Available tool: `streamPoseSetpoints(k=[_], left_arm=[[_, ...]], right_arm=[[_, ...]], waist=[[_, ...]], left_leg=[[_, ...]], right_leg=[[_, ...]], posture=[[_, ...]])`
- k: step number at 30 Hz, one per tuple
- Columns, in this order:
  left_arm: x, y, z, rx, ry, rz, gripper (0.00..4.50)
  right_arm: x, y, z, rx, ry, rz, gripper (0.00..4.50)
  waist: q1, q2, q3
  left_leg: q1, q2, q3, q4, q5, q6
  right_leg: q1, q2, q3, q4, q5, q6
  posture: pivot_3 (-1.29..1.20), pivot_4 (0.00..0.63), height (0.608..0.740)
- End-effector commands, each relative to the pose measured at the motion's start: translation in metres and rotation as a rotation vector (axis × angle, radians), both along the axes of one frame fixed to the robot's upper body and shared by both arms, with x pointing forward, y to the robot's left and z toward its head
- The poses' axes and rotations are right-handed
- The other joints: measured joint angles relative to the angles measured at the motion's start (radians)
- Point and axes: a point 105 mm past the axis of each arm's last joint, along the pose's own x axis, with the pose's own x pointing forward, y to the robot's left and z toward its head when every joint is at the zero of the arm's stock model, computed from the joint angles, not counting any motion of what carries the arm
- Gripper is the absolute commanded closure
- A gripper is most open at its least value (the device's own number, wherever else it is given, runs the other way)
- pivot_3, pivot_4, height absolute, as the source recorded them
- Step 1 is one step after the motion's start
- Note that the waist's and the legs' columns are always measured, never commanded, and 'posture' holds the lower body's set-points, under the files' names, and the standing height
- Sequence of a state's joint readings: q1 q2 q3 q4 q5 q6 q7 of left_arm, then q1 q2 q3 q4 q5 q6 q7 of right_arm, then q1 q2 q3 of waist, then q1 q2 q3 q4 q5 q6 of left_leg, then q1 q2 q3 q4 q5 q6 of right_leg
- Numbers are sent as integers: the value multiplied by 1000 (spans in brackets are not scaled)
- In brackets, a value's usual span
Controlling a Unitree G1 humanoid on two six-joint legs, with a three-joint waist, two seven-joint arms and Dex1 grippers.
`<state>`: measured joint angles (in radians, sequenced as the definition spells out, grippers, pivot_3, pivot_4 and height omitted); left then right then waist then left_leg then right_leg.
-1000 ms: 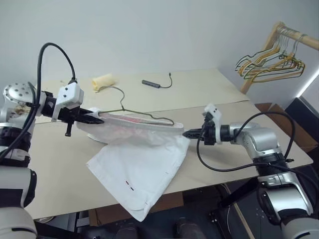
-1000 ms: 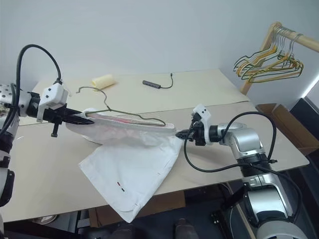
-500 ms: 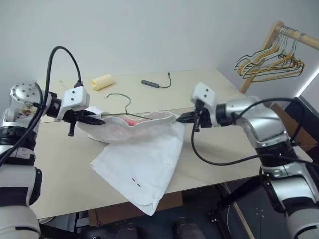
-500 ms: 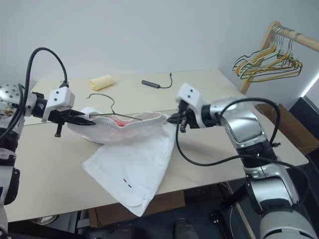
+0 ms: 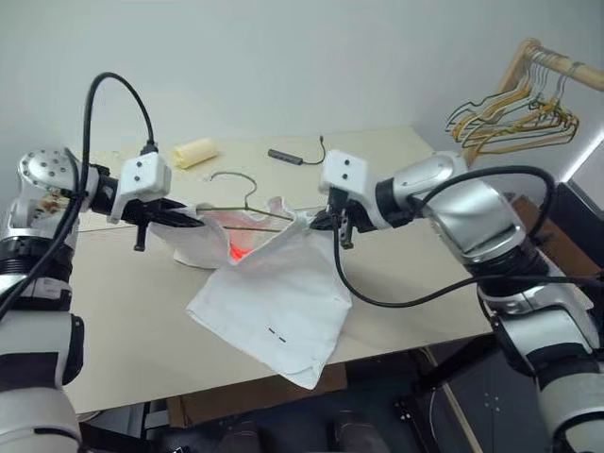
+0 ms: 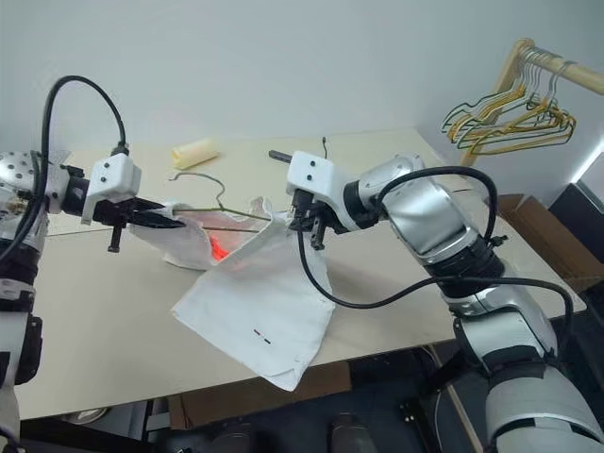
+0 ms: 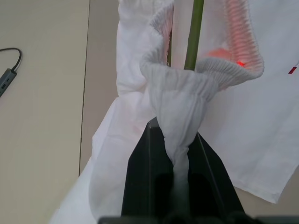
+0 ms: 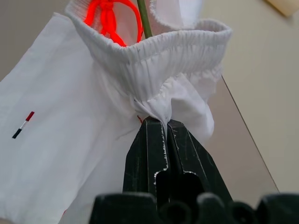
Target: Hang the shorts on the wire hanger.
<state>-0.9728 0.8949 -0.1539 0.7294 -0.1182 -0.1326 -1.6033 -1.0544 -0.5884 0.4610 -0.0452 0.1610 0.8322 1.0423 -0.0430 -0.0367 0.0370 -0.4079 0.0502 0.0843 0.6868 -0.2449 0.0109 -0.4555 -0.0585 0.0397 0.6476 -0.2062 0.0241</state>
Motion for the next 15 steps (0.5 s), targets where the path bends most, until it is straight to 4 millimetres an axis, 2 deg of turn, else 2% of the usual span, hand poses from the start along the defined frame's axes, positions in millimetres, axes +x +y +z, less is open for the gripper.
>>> streamPoseSetpoints(k=[1,3,9,15], left_arm=[[-3,0,11,-16,-46,-17,4500],[-3,0,9,-8,-44,-15,4500],[-2,-1,9,-10,-54,-13,4500],[-1,-3,10,-19,-61,-19,4500]], right_arm=[[9,0,14,21,-104,-18,4234],[13,0,13,22,-117,-33,3865],[4,3,15,37,-120,30,1880],[-5,1,6,10,-88,99,1880]], waist=[[0,0,0],[0,0,0],[0,0,0],[0,0,0]], left_leg=[[0,0,0,0,0,0],[0,0,0,0,0,0],[-1,0,0,0,0,0],[0,0,0,0,0,0]], right_leg=[[0,0,0,0,0,0],[0,0,0,0,0,0],[0,0,0,0,0,0],[0,0,0,0,0,0]], posture=[[36,0,740],[35,0,740],[27,0,740],[24,0,740]])
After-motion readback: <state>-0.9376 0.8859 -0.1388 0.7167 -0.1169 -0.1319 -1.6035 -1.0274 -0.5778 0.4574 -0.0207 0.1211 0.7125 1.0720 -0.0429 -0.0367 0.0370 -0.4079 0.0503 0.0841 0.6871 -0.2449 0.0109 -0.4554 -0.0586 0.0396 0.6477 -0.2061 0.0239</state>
